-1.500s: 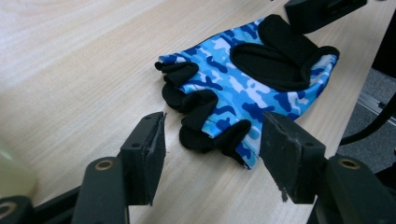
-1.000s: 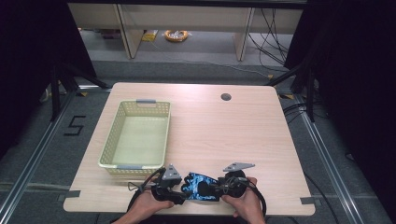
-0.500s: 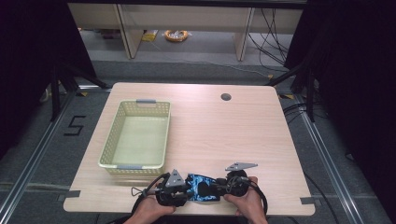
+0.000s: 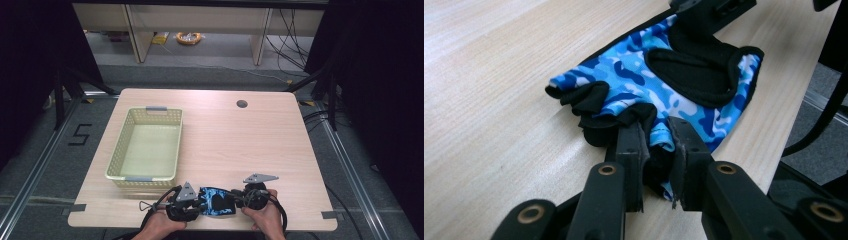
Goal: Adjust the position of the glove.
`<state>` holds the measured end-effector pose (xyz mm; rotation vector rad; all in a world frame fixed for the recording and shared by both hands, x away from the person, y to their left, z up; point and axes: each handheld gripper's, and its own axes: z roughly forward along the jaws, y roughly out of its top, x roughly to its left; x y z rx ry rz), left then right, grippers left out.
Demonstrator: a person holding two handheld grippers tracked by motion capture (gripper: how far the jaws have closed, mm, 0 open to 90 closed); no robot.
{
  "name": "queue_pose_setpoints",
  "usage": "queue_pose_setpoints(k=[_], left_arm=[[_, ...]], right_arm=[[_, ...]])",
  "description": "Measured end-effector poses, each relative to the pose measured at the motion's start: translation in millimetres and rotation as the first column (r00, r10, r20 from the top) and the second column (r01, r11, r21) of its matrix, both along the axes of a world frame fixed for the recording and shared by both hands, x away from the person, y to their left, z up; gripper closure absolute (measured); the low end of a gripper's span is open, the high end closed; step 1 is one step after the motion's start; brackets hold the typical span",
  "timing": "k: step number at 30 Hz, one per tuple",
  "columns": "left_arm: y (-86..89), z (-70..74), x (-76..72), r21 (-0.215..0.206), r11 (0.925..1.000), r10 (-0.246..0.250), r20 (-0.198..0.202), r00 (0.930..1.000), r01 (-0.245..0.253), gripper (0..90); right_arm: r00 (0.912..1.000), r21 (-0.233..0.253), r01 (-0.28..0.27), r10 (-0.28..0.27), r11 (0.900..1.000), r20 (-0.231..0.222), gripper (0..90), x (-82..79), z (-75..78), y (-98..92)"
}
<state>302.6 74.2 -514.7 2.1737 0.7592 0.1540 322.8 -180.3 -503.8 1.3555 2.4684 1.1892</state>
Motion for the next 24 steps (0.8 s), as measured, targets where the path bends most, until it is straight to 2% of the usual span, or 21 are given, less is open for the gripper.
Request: queue_pose_setpoints(k=[2, 3, 5, 6, 7, 8, 9, 10, 12, 13, 14, 15, 18, 19, 20, 21, 22, 23, 24], left_arm=[[0.0, -0.1, 0.1, 0.004, 1.0000, 0.001, 0.002, 1.0000, -0.001, 75.9], [0.2, -0.2, 0.3, 0.010, 0.9999, 0.001, 0.003, 1.0000, -0.001, 75.7], [-1.5, -0.7, -1.2, -0.005, 0.9999, 0.013, 0.005, 0.9999, -0.013, 75.6], [-2.7, -1.1, -2.2, -0.025, 0.9995, 0.020, -0.001, 0.9998, -0.020, 75.5], [-1.2, -0.5, -0.6, 0.003, 1.0000, 0.004, 0.009, 0.9999, -0.004, 75.5], [-1.2, -0.5, -0.6, 0.003, 1.0000, 0.004, 0.009, 0.9999, -0.004, 75.4], [-2.3, -0.8, -2.1, -0.005, 0.9998, 0.020, -0.002, 0.9998, -0.020, 75.4], [-1.3, -0.1, -1.3, 0.010, 1.0000, 0.000, 0.011, 0.9999, 0.000, 75.4], [-1.6, -0.2, -2.3, 0.007, 1.0000, 0.007, 0.008, 0.9999, -0.007, 75.4], [-2.9, -0.9, -4.1, -0.010, 0.9998, 0.019, -0.003, 0.9998, -0.019, 75.4], [-2.9, -0.9, -4.1, -0.010, 0.9998, 0.019, -0.003, 0.9998, -0.019, 75.4], [-2.0, -0.7, -3.4, -0.003, 1.0000, 0.005, 0.011, 0.9999, -0.005, 75.4], [-1.7, -0.5, -3.7, -0.001, 1.0000, 0.004, 0.009, 0.9999, -0.004, 75.3], [-1.8, -0.9, -4.8, -0.006, 0.9998, 0.016, 0.009, 0.9998, -0.016, 75.3], [-1.8, -0.9, -4.8, -0.006, 0.9998, 0.016, 0.009, 0.9998, -0.016, 75.3], [-1.6, -1.2, -4.9, -0.011, 0.9998, 0.018, 0.009, 0.9998, -0.017, 75.4], [-1.6, -1.2, -4.9, -0.011, 0.9998, 0.018, 0.009, 0.9998, -0.017, 75.5], [-2.4, -2.4, -5.6, -0.029, 0.9989, 0.036, -0.009, 0.9993, -0.036, 75.6], [-0.9, -2.2, -4.5, -0.013, 0.9992, 0.037, -0.006, 0.9993, -0.037, 75.7]], right_arm=[[0.9998, -0.059, 0.008, -0.007, 0.998, 0.017, 52.0, -0.7, 3.5, 5.1], [0.9997, -0.068, 0.024, -0.024, 0.997, 0.003, 46.5, -0.1, 3.5, 7.8], [0.9980, -0.060, 0.044, -0.046, 0.997, -0.043, 41.6, 1.9, 2.1, 9.1], [0.9963, -0.030, 0.045, -0.047, 0.999, -0.073, 39.3, 2.5, 1.0, 9.9], [0.9940, -0.007, 0.051, -0.052, 0.999, -0.097, 39.3, 3.3, -0.3, 9.6], [0.9940, -0.007, 0.051, -0.052, 0.999, -0.097, 39.3, 3.3, -0.3, 9.6], [0.9920, 0.016, 0.059, -0.057, 0.998, -0.113, 38.9, 1.8, -0.1, 11.2], [0.9916, 0.004, 0.061, -0.061, 0.998, -0.114, 39.3, 0.6, 0.6, 12.2], [0.9892, -0.005, 0.070, -0.070, 0.998, -0.129, 41.5, -1.3, 1.7, 13.8], [0.9927, -0.009, 0.040, -0.041, 0.999, -0.113, 49.3, -2.3, 0.7, 14.1], [0.9920, 0.001, 0.040, -0.040, 0.999, -0.120, 54.8, -2.8, 0.2, 13.7], [0.9933, 0.009, 0.033, -0.032, 0.999, -0.111, 58.1, -2.7, -1.0, 12.6], [0.9935, 0.050, 0.012, -0.006, 0.999, -0.114, 67.3, -1.1, -2.2, 7.1], [0.9947, 0.067, 0.003, 0.004, 0.998, -0.102, 70.5, -0.4, -1.2, 4.8], [0.9947, 0.067, 0.003, 0.004, 0.998, -0.102, 70.5, -0.4, -1.2, 4.8], [0.9966, 0.119, -0.006, 0.016, 0.993, -0.081, 74.9, 0.0, 1.3, 2.1], [0.9966, 0.119, -0.006, 0.016, 0.993, -0.081, 74.9, 0.0, 1.3, 2.1], [0.9958, 0.149, 0.004, 0.010, 0.989, -0.091, 76.6, -3.0, 6.1, 3.3], [0.9981, 0.139, -0.021, 0.029, 0.990, -0.054, 77.0, -1.0, 6.4, 1.9]])
